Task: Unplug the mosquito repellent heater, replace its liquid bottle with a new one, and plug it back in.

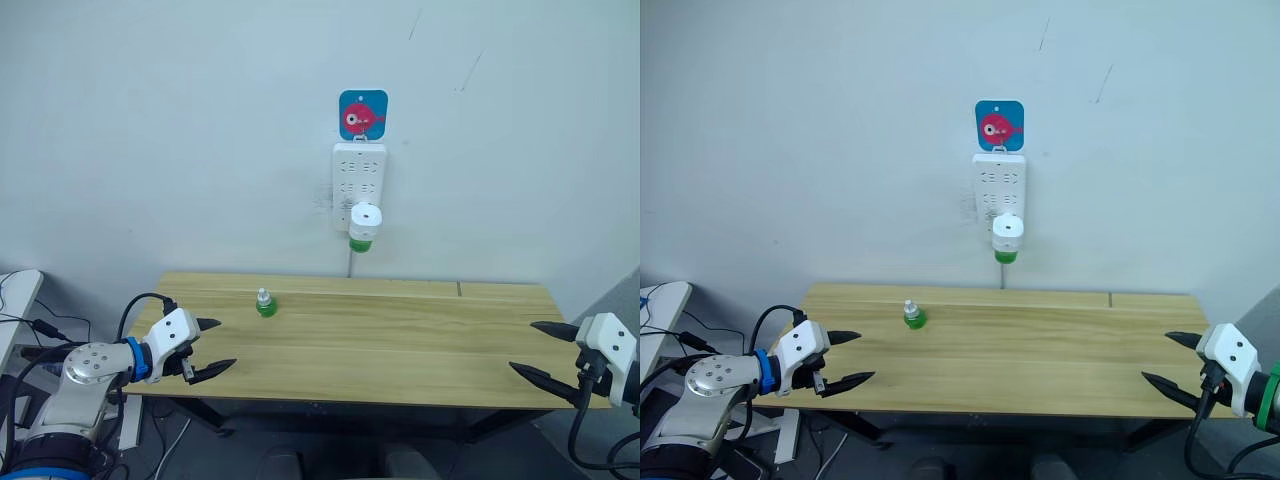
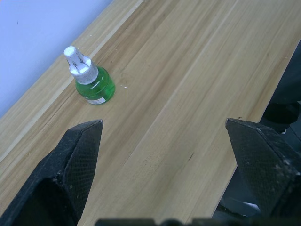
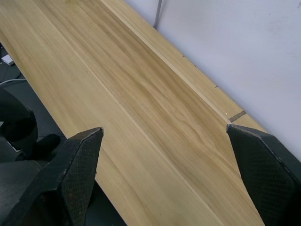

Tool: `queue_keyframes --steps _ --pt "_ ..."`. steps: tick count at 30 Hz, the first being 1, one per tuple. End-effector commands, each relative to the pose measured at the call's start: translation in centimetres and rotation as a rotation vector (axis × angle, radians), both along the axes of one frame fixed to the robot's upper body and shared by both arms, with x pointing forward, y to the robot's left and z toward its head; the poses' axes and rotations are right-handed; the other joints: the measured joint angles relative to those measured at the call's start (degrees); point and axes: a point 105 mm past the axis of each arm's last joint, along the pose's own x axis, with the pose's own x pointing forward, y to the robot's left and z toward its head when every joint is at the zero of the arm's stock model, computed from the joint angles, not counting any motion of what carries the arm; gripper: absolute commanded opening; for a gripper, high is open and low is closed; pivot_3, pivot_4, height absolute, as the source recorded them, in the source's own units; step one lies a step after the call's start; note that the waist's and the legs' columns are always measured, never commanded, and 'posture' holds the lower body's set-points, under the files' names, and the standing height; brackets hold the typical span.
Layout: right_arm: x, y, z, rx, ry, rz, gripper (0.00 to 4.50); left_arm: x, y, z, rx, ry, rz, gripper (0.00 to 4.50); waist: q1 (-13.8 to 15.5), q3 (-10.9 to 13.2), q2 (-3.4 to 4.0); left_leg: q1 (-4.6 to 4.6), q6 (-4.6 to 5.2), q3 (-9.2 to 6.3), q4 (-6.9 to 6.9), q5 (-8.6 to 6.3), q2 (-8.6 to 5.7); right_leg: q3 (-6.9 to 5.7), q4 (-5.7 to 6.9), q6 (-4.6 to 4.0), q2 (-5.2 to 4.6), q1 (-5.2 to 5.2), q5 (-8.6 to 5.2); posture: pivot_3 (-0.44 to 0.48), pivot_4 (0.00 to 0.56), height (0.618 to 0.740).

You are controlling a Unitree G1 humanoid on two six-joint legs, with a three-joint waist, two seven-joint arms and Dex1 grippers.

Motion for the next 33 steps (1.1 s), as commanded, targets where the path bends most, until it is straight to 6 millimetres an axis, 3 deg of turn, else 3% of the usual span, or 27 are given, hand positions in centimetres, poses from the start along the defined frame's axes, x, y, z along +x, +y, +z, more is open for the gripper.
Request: queue_keyframes --steps 1,12,21,28,33 --pt "0.3 0.1 1.3 -0.02 -0.041 0.019 4.38 0.6 -0.6 1.3 -0.025 -0.032 -0.017 4.5 0.0 0.0 0.0 0.0 0.0 0.0 0.0 0.0 0.0 0.0 0.0 0.0 0.0 0.0 0.0 0.063 0.048 0.74" --pt "-0.1 -0.2 1.0 -0.021 -0.028 0.015 4.38 0.2 -1.2 2.5 -0.075 0.009 -0.087 4.5 -0.03 0.03 0.0 0.0 0.0 0.0 0.0 0.0 0.0 0.0 0.0 0.0 0.0 -0.01 0.0 0.06 0.056 0.74" --pt "-0.3 0.0 1.0 -0.022 -0.026 0.017 4.38 1.7 -0.3 3.5 -0.097 -0.034 -0.022 4.5 -0.02 0.09 0.0 0.0 0.01 -0.01 0.01 0.0 0.0 0.0 0.0 0.0 0.0 0.0 0.0 0.055 0.066 0.74" --pt "-0.7 0.4 0.9 -0.016 -0.023 0.02 4.38 1.8 0.7 3.6 -0.07 -0.062 0.033 4.5 -0.03 1.39 -0.03 0.03 0.01 0.01 0.01 0.0 0.02 0.03 0.02 0.0 -0.01 0.0 0.0 0.055 0.112 0.74" --pt "-0.9 2.1 1.6 0.017 -0.045 0.05 4.38 2.2 -0.3 4.8 -0.14 -0.077 0.055 4.5 0.04 3.34 -0.13 0.01 0.01 0.0 0.01 0.0 0.05 0.04 0.02 0.0 -0.02 -0.01 0.0 0.031 0.157 0.74"
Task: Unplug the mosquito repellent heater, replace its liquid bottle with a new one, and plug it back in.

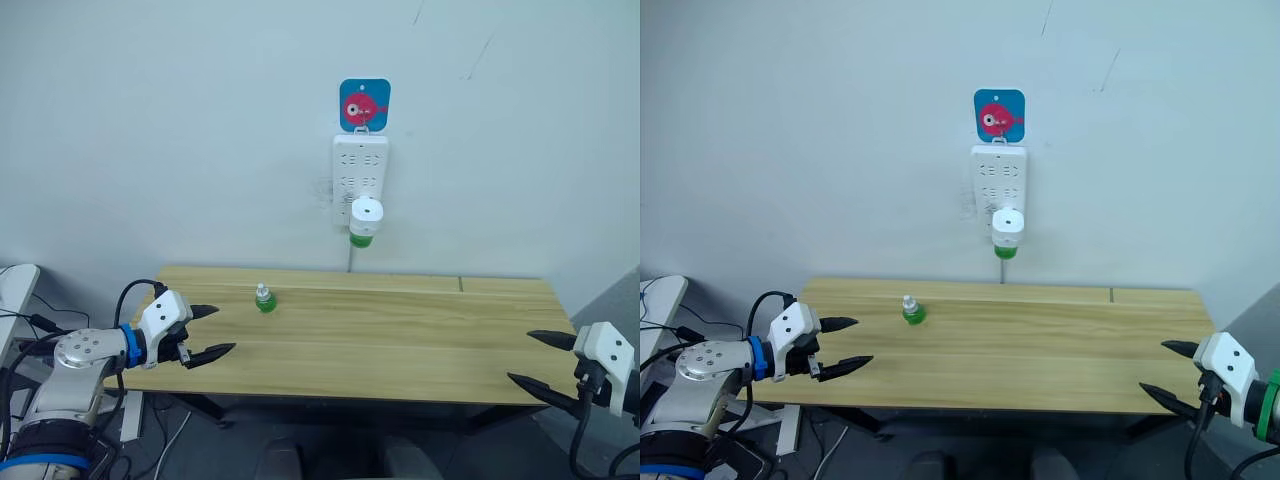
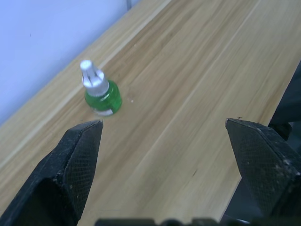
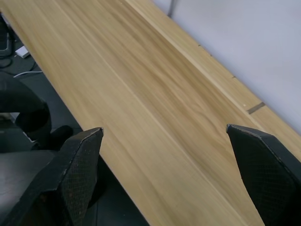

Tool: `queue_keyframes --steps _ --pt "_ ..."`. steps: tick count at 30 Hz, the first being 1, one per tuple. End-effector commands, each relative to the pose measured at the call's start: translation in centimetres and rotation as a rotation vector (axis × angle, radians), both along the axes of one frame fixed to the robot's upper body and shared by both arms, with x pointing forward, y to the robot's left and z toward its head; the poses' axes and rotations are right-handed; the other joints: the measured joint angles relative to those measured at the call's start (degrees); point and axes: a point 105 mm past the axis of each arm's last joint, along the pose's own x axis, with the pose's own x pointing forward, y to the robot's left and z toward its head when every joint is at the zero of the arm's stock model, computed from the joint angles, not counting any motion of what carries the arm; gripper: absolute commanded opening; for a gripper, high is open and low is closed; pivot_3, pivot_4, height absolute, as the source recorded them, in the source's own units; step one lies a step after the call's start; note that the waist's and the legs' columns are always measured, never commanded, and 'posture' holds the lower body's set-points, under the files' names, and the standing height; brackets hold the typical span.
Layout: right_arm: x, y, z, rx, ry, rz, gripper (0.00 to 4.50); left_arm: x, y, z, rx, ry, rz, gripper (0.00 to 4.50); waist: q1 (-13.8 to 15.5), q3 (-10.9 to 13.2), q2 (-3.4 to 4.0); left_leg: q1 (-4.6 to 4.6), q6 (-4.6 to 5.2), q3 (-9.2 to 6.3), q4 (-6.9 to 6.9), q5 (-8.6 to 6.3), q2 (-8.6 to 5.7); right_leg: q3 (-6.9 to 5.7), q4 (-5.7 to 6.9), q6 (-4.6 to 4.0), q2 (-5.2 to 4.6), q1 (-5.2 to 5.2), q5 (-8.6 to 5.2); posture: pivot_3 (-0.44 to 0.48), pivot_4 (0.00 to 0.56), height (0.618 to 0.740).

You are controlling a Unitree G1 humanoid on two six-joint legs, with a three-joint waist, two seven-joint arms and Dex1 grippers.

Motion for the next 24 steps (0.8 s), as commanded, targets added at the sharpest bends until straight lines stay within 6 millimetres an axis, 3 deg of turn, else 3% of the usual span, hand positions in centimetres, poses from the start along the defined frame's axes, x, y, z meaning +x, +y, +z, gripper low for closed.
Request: queue_keyframes --steps 1,9,13,17,22,24 --pt "0.5 1.5 2.2 0.037 -0.082 0.021 4.38 1.0 -0.9 2.6 -0.055 -0.078 0.015 4.5 0.02 0.78 0.03 -0.01 0.0 -0.01 0.0 0.0 0.02 0.01 0.01 0.0 -0.03 0.01 0.0 0.027 0.163 0.74" --pt "4.0 7.9 7.4 0.267 -0.309 -0.013 4.38 4.8 -7.3 6.9 -0.235 -0.176 0.0 4.5 -0.53 3.59 -0.1 -0.14 0.02 -0.01 0.07 0.02 -0.02 0.05 0.1 0.12 0.06 0.17 0.07 -0.032 0.215 0.74" --pt "5.3 9.6 10.2 0.371 -0.383 -0.056 4.38 7.2 -9.7 9.6 -0.305 -0.254 -0.006 4.5 -1.04 4.13 -0.15 -0.62 0.02 -0.26 0.12 0.02 -0.11 -0.05 0.03 0.59 0.13 -0.05 0.28 -0.054 0.225 0.74" --pt "5.5 10.9 11.9 0.407 -0.405 -0.043 4.38 9.2 -11.9 12.5 -0.408 -0.301 -0.028 4.5 -1.2 4.86 -0.22 -0.91 0.02 -0.59 0.16 0.02 -0.19 -0.29 -0.01 0.73 0.15 -0.09 0.2 -0.075 0.232 0.74" --pt "5.5 11.8 12.7 0.415 -0.415 -0.037 4.5 11.7 -13.5 14.0 -0.454 -0.34 -0.004 3.32 -1.75 5.35 -0.21 -0.98 0.02 -0.66 0.17 0.01 -0.2 -0.33 -0.02 0.78 0.17 -0.12 0.17 -0.105 0.252 0.74" --pt "5.5 12.2 13.1 0.418 -0.426 -0.034 4.5 12.3 -13.8 14.5 -0.463 -0.356 0.008 3.32 -2.17 5.82 -0.22 -0.99 0.02 -0.65 0.17 0.01 -0.2 -0.32 -0.03 0.79 0.17 -0.12 0.16 -0.116 0.261 0.74"
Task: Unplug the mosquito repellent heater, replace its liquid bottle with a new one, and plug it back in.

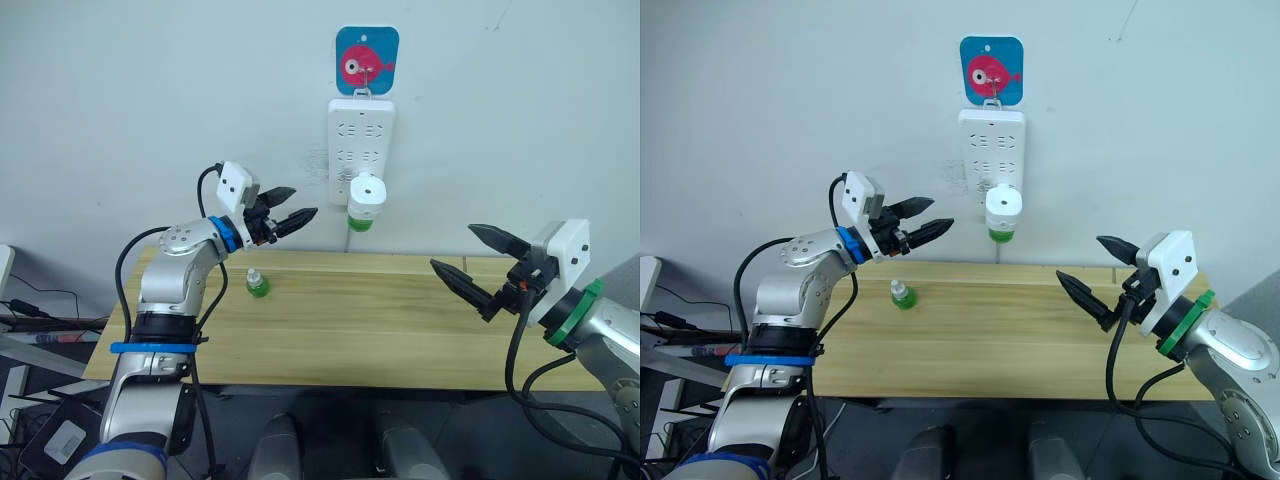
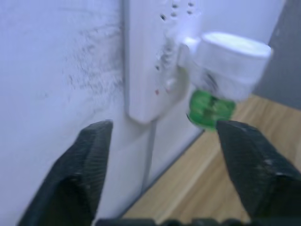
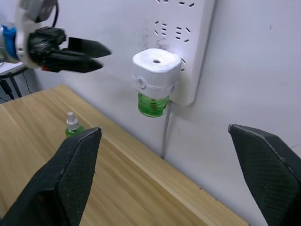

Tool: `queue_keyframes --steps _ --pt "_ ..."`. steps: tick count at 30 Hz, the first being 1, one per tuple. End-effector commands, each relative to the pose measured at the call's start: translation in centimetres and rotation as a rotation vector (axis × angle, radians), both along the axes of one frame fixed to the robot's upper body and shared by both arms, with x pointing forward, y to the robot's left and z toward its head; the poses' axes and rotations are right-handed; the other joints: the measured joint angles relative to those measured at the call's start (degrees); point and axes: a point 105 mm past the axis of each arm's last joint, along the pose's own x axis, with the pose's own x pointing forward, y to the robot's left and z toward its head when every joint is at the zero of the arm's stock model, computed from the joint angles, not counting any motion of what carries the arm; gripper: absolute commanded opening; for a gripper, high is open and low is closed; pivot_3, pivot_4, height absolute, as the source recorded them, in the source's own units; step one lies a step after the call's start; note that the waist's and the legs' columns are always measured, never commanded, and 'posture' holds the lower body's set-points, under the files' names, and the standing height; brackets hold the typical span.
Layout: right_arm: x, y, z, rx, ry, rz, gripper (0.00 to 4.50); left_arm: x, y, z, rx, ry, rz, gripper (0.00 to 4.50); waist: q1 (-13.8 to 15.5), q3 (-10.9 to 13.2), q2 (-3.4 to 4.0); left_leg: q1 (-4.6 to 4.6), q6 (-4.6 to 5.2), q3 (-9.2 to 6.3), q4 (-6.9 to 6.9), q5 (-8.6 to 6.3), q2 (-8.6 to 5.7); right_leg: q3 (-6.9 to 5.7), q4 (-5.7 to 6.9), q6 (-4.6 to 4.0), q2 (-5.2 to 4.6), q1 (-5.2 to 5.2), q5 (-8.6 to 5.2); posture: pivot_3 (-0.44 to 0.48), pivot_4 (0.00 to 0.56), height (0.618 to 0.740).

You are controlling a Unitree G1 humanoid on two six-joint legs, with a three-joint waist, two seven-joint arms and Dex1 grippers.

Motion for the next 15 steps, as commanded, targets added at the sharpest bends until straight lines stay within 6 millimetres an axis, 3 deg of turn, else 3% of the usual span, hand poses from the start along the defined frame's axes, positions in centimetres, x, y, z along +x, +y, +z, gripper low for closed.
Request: queue_keyframes --steps 1,10,15 --pt "-0.4 1.2 1.8 0.003 -0.068 0.02 4.5 1.3 -0.6 1.7 -0.017 -0.069 0.031 3.32 -0.53 0.73 -0.02 0.0 0.0 -0.01 0.01 0.0 0.0 0.0 0.0 0.0 0.0 0.0 0.0 -0.124 0.267 0.74" --pt "-0.7 3.1 3.2 0.026 -0.1 0.047 4.5 3.0 -2.7 3.6 -0.038 -0.121 -0.023 3.32 -1.4 2.73 -0.08 -0.22 0.0 -0.06 0.09 0.01 0.0 -0.04 0.01 0.09 0.0 -0.14 0.04 -0.166 0.303 0.74" --pt "-1.0 3.5 3.2 0.033 -0.099 0.051 4.5 3.0 -3.5 4.1 -0.029 -0.13 -0.083 3.32 -1.26 2.86 -0.03 -1.0 -0.02 -0.25 0.22 0.03 -0.01 -0.23 0.09 0.09 0.0 -0.84 0.04 -0.177 0.31 0.74"
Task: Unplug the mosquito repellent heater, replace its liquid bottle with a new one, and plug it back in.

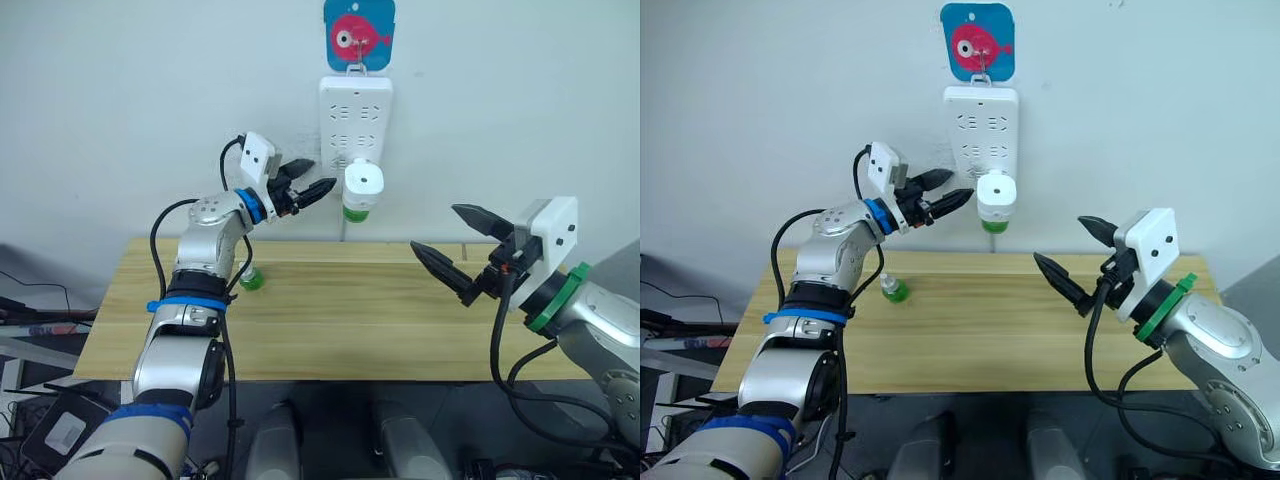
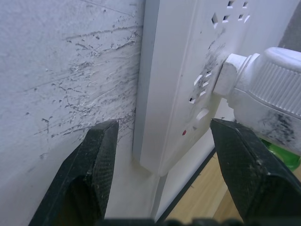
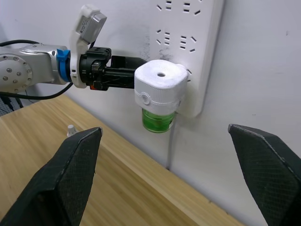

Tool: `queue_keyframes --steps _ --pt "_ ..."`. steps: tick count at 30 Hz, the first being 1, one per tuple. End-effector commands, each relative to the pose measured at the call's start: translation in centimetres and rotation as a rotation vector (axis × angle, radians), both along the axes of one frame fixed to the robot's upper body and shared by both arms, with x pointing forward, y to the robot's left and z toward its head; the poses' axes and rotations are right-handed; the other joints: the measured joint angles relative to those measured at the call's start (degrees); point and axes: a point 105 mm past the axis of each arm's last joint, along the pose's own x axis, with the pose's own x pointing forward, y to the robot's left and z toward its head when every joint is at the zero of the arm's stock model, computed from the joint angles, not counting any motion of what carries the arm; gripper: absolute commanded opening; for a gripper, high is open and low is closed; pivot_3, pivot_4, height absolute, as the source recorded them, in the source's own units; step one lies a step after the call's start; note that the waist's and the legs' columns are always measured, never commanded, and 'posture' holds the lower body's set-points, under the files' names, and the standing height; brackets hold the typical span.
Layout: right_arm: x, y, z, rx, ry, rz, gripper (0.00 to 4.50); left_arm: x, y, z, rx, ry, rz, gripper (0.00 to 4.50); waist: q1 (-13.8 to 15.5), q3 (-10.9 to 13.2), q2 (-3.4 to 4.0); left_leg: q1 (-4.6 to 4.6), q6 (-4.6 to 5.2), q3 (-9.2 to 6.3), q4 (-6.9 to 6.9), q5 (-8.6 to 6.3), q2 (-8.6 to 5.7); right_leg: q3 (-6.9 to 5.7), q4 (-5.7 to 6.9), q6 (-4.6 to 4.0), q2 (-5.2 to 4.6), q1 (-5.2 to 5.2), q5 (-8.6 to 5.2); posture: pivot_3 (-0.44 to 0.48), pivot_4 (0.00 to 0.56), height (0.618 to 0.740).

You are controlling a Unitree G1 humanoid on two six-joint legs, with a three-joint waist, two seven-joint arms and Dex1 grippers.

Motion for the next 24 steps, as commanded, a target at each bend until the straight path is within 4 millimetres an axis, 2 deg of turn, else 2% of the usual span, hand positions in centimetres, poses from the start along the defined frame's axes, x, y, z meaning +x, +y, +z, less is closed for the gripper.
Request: queue_keyframes --steps 1,8,16,24 --pt "-1.0 0.7 1.0 0.002 -0.051 0.026 4.5 -0.3 -1.1 1.8 0.01 -0.06 -0.066 3.32 0.05 0.09 0.01 -0.01 0.0 -0.01 0.01 0.0 -0.02 0.0 0.0 0.0 -0.01 0.0 0.0 -0.182 0.314 0.74" --pt "-1.0 1.2 1.1 0.003 -0.061 0.034 4.5 -1.0 -2.9 3.2 0.028 -0.089 -0.181 3.32 -0.46 1.3 0.04 -0.14 0.01 -0.03 0.44 -0.01 0.0 0.01 0.03 0.15 0.0 0.02 0.08 -0.191 0.319 0.74" --pt "-1.0 1.7 1.0 0.013 -0.06 0.045 4.5 -1.4 -3.3 3.9 0.029 -0.086 -0.237 3.32 -1.1 1.54 0.03 -0.18 0.01 -0.04 0.45 -0.01 0.0 0.01 0.0 0.16 0.0 0.01 0.08 -0.192 0.319 0.74" --pt "-1.0 2.1 0.9 0.03 -0.065 0.05 4.5 0.7 -0.8 4.1 -0.002 -0.097 -0.013 3.32 -1.2 1.7 0.02 -0.19 0.01 -0.04 0.46 -0.01 0.01 0.02 0.0 0.17 0.0 0.0 0.08 -0.196 0.314 0.74"
